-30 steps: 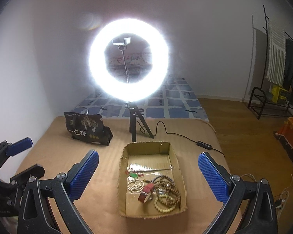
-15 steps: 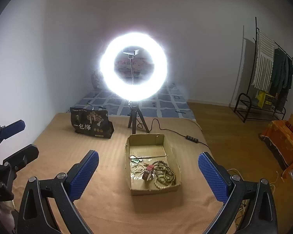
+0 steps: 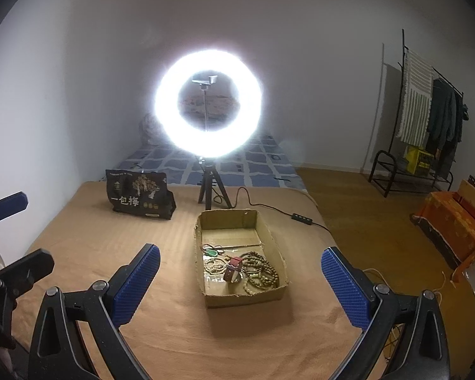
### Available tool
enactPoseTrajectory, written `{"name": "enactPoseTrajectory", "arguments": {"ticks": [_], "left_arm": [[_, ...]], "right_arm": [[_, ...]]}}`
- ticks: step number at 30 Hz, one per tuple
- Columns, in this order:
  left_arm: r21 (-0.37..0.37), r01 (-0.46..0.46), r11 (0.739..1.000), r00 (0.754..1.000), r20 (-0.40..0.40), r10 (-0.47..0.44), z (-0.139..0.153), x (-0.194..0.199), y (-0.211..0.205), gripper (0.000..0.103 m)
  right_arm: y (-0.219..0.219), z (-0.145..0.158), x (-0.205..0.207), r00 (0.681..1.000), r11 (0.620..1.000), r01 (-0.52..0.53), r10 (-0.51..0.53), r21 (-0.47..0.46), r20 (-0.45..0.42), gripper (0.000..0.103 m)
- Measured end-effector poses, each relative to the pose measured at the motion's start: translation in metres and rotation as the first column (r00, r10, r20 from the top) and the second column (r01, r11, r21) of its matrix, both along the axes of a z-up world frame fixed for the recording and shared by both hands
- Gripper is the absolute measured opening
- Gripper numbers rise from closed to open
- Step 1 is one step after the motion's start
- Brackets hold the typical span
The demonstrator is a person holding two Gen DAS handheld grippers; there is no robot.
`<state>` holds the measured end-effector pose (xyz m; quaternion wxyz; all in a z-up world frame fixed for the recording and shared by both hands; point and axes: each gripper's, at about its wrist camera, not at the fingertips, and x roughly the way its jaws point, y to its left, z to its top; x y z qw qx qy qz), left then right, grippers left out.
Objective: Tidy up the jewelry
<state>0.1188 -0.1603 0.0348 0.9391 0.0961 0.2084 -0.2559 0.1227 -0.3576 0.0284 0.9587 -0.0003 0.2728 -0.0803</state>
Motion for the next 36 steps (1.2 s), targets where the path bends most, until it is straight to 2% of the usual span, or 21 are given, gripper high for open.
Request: {"name": "enactPoseTrajectory", "arguments": {"ticks": [7, 18, 36], "left_arm": [[-0.001, -0.025, 1.000, 0.999, -0.025, 0.025, -0.005, 0.006, 0.000, 0.103], [-0.022, -0.052, 0.998, 0.998, -0.046, 0.051, -0.005, 0.013, 0.006, 0.103], [-0.020, -0.046, 0.999, 0.998, -0.042, 0.045, -0.004, 0.010, 0.006, 0.103]], "right_arm": [[-0.007, -0.005, -0.001, 0.998, 0.999, 0.047, -0.047, 0.002, 0.031, 0.103], [-0.003, -0.008, 0.001, 0.998, 0.999, 0.042, -0.042, -0.015, 0.040, 0.103], [-0.001, -0.010, 0.004, 0.998, 0.998, 0.047, -0.046, -0.031, 0.032, 0.103]]}}
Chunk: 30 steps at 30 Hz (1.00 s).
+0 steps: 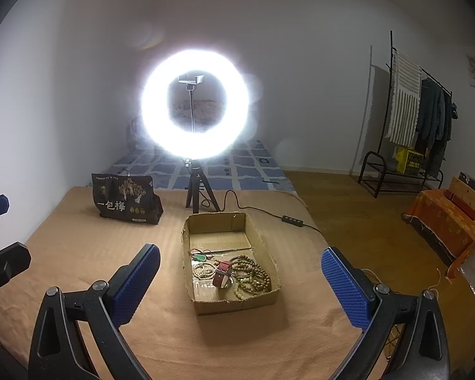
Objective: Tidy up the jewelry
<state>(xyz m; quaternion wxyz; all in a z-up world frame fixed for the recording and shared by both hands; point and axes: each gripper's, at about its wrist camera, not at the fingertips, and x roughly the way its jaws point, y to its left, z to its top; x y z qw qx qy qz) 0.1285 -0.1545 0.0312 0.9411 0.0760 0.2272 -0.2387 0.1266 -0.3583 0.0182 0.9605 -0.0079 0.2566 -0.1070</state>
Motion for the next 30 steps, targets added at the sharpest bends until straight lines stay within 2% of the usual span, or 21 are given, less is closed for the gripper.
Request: {"name": "enactPoseTrajectory", "arguments": {"ticks": [30], "left_arm": [[0.005, -0.007, 1.000, 1.000, 0.003, 0.007, 0.0025, -0.0004, -0.0002, 0.103]], "right_arm": [[-0.0025, -0.0033, 0.0019, 1.000, 1.000, 0.003, -0.003, 0.004, -0.007, 0.103]]}}
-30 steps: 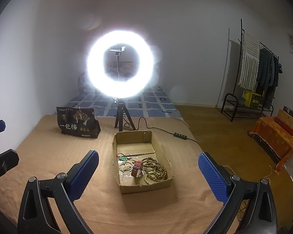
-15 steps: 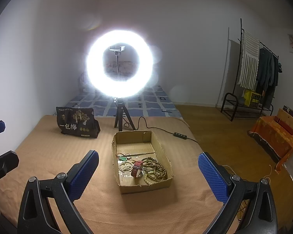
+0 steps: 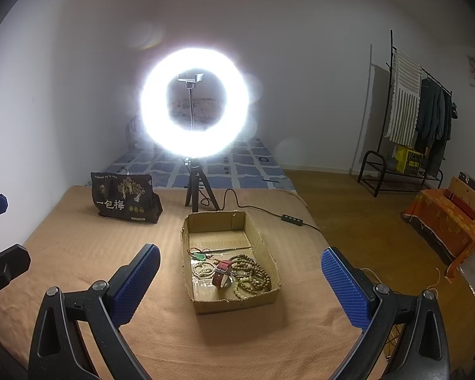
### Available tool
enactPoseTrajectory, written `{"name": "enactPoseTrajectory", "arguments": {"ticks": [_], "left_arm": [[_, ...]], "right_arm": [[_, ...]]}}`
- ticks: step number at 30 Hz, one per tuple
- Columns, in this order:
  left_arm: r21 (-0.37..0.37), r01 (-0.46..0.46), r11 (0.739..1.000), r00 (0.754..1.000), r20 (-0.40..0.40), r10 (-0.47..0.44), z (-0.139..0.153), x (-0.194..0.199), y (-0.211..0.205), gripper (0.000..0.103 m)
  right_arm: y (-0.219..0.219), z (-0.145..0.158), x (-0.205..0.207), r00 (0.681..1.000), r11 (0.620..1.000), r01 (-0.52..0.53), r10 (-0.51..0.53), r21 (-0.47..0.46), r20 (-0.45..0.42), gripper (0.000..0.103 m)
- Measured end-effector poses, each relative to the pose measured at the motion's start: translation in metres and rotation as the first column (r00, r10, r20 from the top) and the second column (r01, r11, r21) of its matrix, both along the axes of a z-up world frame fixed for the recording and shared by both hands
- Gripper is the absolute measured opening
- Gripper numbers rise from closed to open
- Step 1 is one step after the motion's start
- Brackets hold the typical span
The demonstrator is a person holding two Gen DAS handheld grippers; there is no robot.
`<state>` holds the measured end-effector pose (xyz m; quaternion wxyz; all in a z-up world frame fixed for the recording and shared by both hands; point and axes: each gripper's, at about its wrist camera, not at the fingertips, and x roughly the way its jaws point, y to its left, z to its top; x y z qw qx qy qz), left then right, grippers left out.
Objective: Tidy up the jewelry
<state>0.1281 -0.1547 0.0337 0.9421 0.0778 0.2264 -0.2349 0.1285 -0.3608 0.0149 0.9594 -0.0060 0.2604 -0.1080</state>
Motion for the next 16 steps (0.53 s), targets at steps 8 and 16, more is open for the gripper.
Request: {"name": "enactPoseTrajectory", "arguments": {"ticks": [8, 16], "left_arm": [[0.007, -0.015, 1.000, 1.000, 0.008, 0.015, 0.0005, 0.0035, 0.0038, 0.103], [0.018, -0.031, 0.999, 0.999, 0.037, 0.030, -0.0018, 0.0035, 0.0063, 0.103]], "right_arm": [[0.0003, -0.0005, -0.0004, 1.000, 1.000, -0.006, 0.006, -0.004, -0.004, 0.103], [0.0017, -0.0001, -0.0002, 1.000, 1.000, -0.010, 0.010, -0.004, -0.007, 0.103]]}}
